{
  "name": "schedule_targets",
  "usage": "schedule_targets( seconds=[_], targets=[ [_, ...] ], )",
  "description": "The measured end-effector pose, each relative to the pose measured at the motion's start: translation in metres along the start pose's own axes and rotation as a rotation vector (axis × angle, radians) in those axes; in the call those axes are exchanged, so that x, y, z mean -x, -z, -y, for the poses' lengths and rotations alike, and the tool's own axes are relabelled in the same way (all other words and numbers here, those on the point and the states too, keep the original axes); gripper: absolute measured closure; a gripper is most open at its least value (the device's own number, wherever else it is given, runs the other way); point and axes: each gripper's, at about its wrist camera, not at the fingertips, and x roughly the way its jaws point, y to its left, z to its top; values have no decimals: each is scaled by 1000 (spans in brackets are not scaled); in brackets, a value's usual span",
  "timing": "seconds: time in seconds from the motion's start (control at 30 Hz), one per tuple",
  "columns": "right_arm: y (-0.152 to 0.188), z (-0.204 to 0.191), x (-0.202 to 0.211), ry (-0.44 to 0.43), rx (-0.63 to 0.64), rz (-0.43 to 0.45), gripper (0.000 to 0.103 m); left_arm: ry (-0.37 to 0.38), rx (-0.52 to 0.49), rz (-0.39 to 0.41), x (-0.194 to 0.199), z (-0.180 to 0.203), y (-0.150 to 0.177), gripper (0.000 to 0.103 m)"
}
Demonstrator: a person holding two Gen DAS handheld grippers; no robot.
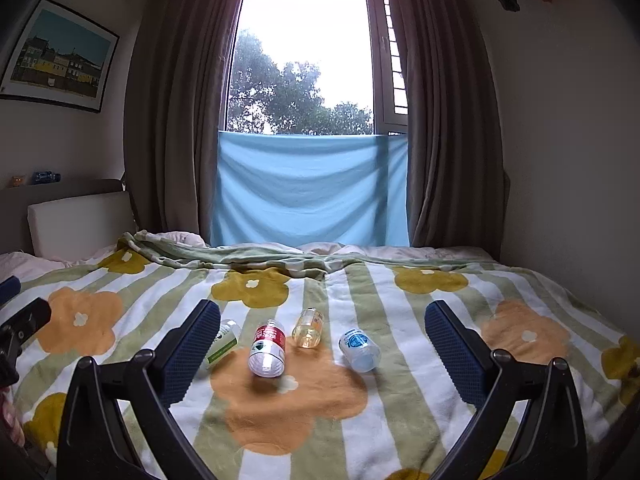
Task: Flip cup upside down
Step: 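Move the right tool to the orange-labelled clear cup and close on it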
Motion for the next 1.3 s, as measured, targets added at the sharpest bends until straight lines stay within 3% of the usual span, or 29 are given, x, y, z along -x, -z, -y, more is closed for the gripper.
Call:
schedule_targets(
  seconds=[0.2,0.4,0.7,0.87,1.0,1.1,1.23,1.3],
  targets=[
    [0,-3,-102,-29,53,-165,1,-19,27,-89,-25,-22,21,0],
    [10,-3,-218,-79,24,-366,1,-27,34,-167,-53,-33,41,0],
    [45,-11,-361,-46,55,-627,1,-38,28,-263,-86,-36,64,0],
    [60,-13,-401,-15,48,-716,4,-44,34,-325,-102,-41,76,0],
    [70,-15,-423,-12,46,-783,23,-50,29,-371,-113,-43,84,0],
    [76,-14,-433,-9,24,-812,27,-45,14,-393,-118,-41,89,0],
    [81,-15,-439,-6,20,-829,46,-30,11,-415,-121,-38,93,0],
    [82,-15,-438,-7,25,-826,47,-26,8,-419,-121,-36,93,0]
  ],
)
